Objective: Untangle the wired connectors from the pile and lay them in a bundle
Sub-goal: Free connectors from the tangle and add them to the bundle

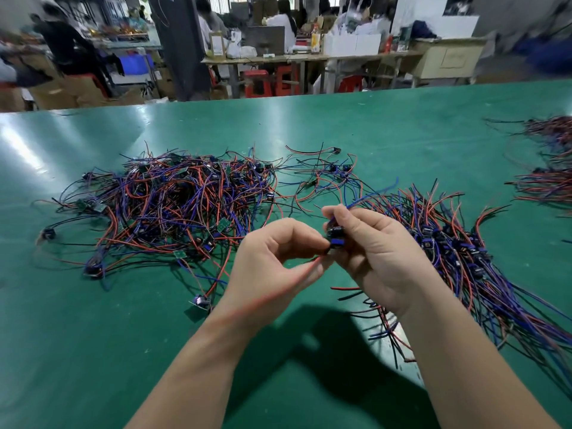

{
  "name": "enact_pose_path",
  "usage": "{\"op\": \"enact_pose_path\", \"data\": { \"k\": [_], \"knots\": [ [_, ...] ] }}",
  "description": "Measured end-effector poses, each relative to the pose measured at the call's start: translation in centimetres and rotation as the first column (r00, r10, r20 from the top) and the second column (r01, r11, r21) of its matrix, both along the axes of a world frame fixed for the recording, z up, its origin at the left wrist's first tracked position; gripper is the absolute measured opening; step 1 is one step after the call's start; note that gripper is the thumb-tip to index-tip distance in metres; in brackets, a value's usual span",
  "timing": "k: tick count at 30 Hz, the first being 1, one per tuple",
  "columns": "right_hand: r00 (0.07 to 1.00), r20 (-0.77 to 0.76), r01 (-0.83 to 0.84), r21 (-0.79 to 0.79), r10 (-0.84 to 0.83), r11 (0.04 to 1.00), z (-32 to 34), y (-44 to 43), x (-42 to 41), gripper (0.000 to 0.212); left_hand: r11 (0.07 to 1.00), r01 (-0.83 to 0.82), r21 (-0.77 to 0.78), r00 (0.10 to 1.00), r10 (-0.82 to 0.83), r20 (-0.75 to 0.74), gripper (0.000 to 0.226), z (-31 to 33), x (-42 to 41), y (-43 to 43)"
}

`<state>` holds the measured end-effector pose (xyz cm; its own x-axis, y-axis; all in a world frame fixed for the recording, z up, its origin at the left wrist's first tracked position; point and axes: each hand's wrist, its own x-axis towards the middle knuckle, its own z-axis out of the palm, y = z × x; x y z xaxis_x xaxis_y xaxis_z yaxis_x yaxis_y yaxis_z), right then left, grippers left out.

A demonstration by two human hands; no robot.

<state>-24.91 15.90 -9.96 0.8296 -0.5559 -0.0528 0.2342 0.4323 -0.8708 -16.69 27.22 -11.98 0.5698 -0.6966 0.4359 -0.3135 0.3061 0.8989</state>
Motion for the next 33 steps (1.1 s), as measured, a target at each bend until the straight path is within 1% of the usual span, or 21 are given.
{"op": "enact_pose_path", "data": {
  "k": [1, 2, 3, 5, 6, 8, 9, 12, 14, 16, 19, 21, 22, 23, 25, 28, 29, 30, 31, 32, 33],
  "knots": [
    [1.0, -0.014, 0.006, -0.005, -0.006, 1.0, 0.0, -0.4, -0.2, 0.015, 0.999, 0.036, 0.021, 0.999, -0.035, -0.034, 0.028, 0.0, 0.1, 0.0],
    [1.0, -0.023, 0.003, -0.008, -0.003, 1.0, 0.1, -0.7, -0.3, 0.015, 0.997, 0.066, 0.031, 0.991, -0.062, -0.12, 0.033, 0.1, 0.2, 0.0],
    [0.999, -0.03, -0.016, -0.012, 0.016, 1.0, 0.1, -0.9, -0.5, 0.015, 0.994, 0.102, 0.024, 0.962, -0.092, -0.257, 0.033, 0.2, 0.2, 0.0],
    [0.996, -0.037, -0.079, -0.032, 0.078, 0.996, -0.1, -1.0, -0.7, 0.015, 0.984, 0.178, 0.003, 0.838, -0.15, -0.524, 0.017, 0.4, 0.3, 0.1],
    [0.993, -0.047, -0.107, -0.049, 0.105, 0.993, -0.2, -1.0, -0.7, 0.015, 0.982, 0.19, 0.018, 0.801, -0.145, -0.581, 0.016, 0.6, 0.3, 0.0],
    [0.986, -0.101, -0.144, -0.109, 0.133, 0.984, -0.5, -0.9, -0.6, 0.015, 0.978, 0.188, 0.085, 0.8, -0.103, -0.591, 0.033, 0.4, 0.2, 0.0],
    [0.982, -0.143, -0.147, -0.161, 0.125, 0.976, -0.7, -0.9, -0.6, 0.016, 0.978, 0.176, 0.113, 0.808, -0.078, -0.584, 0.033, 0.4, 0.1, 0.0],
    [0.976, -0.22, -0.071, -0.327, -0.003, 0.942, -0.9, -1.1, -0.6, 0.023, 0.957, 0.206, 0.204, 0.815, -0.052, -0.577, 0.024, 0.4, 0.0, 0.0],
    [0.972, -0.197, 0.052, -0.342, -0.126, 0.938, -0.8, -1.5, -0.8, 0.016, 0.916, 0.252, 0.311, 0.842, -0.049, -0.537, 0.017, 0.3, 0.0, 0.2],
    [0.949, -0.148, 0.214, -0.349, -0.279, 0.912, -0.7, -2.2, -1.0, 0.012, 0.841, 0.318, 0.437, 0.877, -0.085, -0.474, 0.014, 0.1, -0.2, 0.3],
    [0.861, -0.05, 0.433, -0.45, -0.506, 0.781, -0.5, -3.5, -1.5, 0.014, 0.69, 0.42, 0.59, 0.891, -0.188, -0.414, 0.018, -0.6, -0.7, 0.5],
    [0.816, 0.02, 0.521, -0.457, -0.578, 0.721, -0.4, -4.2, -2.0, 0.016, 0.576, 0.487, 0.656, 0.871, -0.261, -0.417, 0.02, -1.0, -1.4, 0.5],
    [0.8, 0.047, 0.555, -0.436, -0.598, 0.708, -0.4, -4.6, -2.2, 0.016, 0.541, 0.515, 0.665, 0.856, -0.288, -0.43, 0.02, -1.2, -1.9, 0.5],
    [0.782, 0.069, 0.588, -0.413, -0.62, 0.696, -0.4, -4.9, -2.4, 0.016, 0.537, 0.531, 0.655, 0.847, -0.298, -0.441, 0.02, -1.4, -2.1, 0.4],
    [0.717, 0.135, 0.676, -0.378, -0.684, 0.633, -0.2, -5.5, -2.7, 0.017, 0.601, 0.531, 0.598, 0.839, -0.273, -0.47, 0.017, -1.3, -2.2, 0.2],
    [0.557, 0.299, 0.817, -0.367, -0.774, 0.446, 0.4, -5.7, -3.1, 0.017, 0.703, 0.498, 0.507, 0.83, -0.217, -0.514, 0.012, -0.7, -1.3, 0.1],
    [0.532, 0.338, 0.83, -0.388, -0.777, 0.4, 0.6, -5.5, -3.3, 0.017, 0.739, 0.468, 0.485, 0.834, -0.188, -0.518, 0.011, -0.5, -1.0, 0.1],
    [0.544, 0.349, 0.819, -0.42, -0.763, 0.392, 0.7, -5.3, -3.4, 0.018, 0.775, 0.43, 0.462, 0.838, -0.153, -0.523, 0.01, -0.4, -0.8, 0.1],
    [0.597, 0.318, 0.775, -0.466, -0.737, 0.426, 0.8, -4.9, -3.4, 0.019, 0.813, 0.388, 0.434, 0.838, -0.116, -0.533, 0.011, -0.3, -0.7, 0.0],
    [0.682, 0.237, 0.686, -0.534, -0.692, 0.493, 0.8, -4.5, -3.4, 0.02, 0.848, 0.343, 0.405, 0.837, -0.08, -0.541, 0.016, -0.3, -0.6, -0.1],
    [0.778, 0.112, 0.543, -0.614, -0.618, 0.572, 0.8, -4.1, -3.3, 0.019, 0.877, 0.296, 0.379, 0.836, -0.046, -0.547, 0.023, -0.3, -0.5, -0.3]
  ]
}}
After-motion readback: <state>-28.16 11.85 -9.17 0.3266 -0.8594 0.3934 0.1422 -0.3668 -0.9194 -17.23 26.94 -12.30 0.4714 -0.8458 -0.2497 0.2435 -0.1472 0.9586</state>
